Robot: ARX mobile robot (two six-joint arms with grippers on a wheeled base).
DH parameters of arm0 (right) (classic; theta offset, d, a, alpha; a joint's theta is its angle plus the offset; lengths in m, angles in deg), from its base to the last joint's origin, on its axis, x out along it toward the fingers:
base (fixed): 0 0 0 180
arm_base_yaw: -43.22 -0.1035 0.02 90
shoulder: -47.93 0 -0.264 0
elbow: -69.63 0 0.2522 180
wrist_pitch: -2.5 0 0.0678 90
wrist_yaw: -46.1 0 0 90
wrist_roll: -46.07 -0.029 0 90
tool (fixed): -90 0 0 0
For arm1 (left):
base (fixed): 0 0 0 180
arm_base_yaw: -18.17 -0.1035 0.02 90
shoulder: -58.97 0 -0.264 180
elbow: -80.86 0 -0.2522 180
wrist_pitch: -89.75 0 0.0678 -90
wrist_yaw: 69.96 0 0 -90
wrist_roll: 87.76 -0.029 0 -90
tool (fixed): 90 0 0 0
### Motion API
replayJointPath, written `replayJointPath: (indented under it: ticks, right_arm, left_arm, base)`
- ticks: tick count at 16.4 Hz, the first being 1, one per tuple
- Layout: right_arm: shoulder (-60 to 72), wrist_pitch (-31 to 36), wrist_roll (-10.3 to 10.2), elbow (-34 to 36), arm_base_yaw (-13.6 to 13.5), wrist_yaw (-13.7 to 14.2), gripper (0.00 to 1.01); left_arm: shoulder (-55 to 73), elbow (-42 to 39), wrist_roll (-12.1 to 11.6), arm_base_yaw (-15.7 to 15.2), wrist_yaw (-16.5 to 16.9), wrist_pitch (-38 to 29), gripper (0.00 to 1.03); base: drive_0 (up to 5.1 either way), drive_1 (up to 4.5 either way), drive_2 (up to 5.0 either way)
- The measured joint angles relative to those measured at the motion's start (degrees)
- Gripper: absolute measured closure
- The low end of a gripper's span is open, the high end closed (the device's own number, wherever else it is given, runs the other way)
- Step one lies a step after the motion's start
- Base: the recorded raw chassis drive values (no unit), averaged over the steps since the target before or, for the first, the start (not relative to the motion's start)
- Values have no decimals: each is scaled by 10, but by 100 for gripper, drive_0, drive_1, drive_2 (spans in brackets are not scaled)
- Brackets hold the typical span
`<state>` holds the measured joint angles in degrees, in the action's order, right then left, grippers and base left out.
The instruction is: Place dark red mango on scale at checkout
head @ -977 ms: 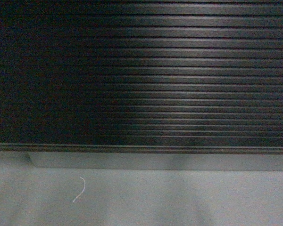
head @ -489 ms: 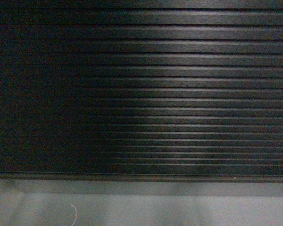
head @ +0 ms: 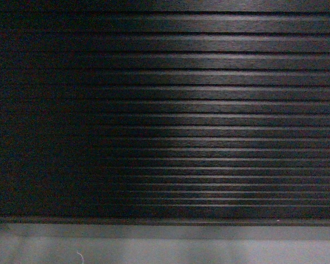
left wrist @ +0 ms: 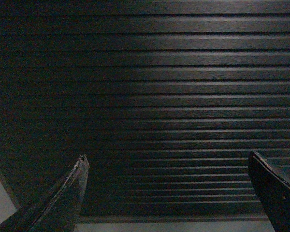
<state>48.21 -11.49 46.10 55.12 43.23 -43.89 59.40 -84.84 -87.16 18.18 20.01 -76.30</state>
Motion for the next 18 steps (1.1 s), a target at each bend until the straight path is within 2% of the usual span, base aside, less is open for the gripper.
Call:
replayJointPath:
  ticks: [18]
  right_arm:
    - [0, 0, 0, 0, 0, 0, 3]
  left_arm:
    - [0, 0, 0, 0, 0, 0, 5]
  base:
    - [0, 0, 0]
